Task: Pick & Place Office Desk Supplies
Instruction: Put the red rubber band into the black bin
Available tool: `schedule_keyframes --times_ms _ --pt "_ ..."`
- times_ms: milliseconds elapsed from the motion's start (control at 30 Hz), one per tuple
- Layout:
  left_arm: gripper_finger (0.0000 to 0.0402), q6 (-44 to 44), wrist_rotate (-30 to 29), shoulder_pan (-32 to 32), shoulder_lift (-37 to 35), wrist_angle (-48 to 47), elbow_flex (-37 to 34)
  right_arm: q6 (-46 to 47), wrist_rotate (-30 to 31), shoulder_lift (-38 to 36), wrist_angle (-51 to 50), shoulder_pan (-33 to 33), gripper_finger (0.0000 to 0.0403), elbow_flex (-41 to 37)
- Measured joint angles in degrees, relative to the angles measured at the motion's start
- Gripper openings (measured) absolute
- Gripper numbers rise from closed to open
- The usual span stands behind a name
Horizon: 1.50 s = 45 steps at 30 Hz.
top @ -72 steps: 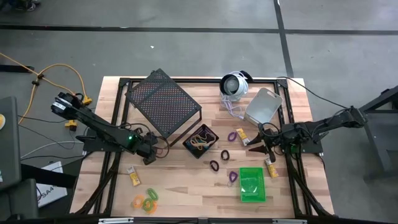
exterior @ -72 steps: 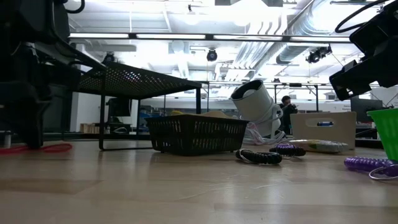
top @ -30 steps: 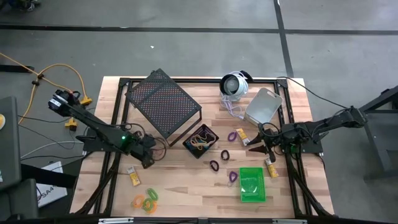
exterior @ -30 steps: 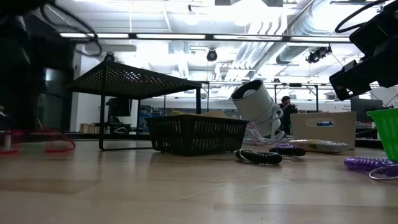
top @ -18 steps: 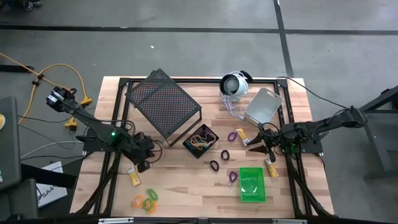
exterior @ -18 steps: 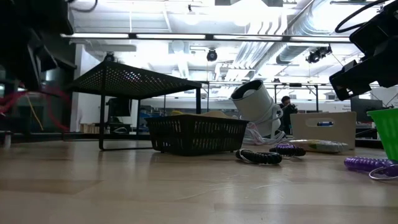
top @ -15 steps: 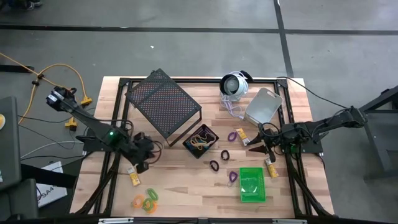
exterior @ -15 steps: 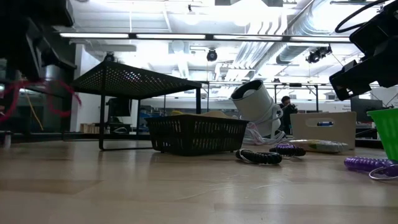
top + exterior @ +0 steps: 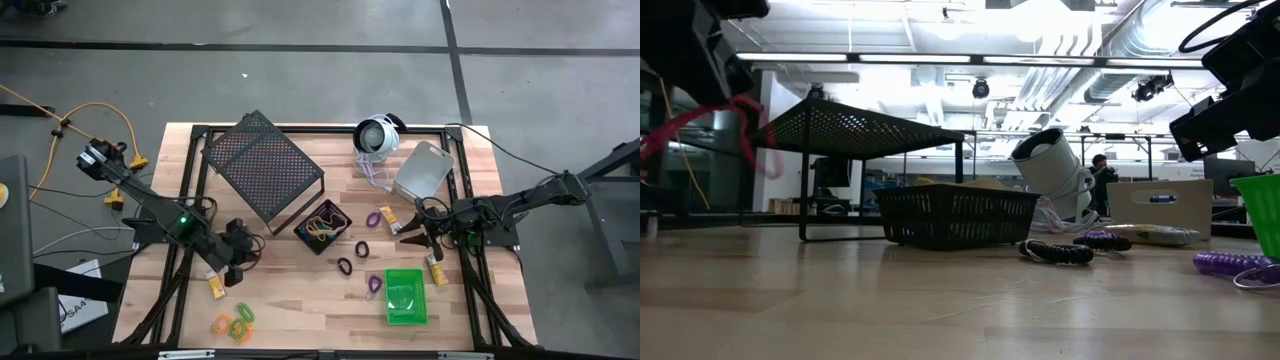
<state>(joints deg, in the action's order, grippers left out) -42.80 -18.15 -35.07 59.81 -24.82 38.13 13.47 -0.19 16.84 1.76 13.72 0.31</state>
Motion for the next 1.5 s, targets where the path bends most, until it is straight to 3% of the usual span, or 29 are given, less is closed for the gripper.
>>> schedule_keyframes --times_ms 333,833,1100,1500 --pt "0.0000 5.5 2.7 5.1 5.6 10.5 0.4 0.0 0.0 0.0 0.0 0.0 0.0120 0.0" --pt "0.0000 23.4 7.3 22.8 20.6 9.7 18.9 0.0 0.0 0.0 0.0 0.0 0.0120 0.0" --pt "0.0000 26.6 10.9 31.1 26.3 9.9 23.1 0.0 0.0 0.0 0.0 0.0 0.0120 0.0" --pt "0.0000 28.2 10.4 32.7 32.3 12.6 23.4 0.0 0.0 0.0 0.0 0.0 0.0120 0.0"
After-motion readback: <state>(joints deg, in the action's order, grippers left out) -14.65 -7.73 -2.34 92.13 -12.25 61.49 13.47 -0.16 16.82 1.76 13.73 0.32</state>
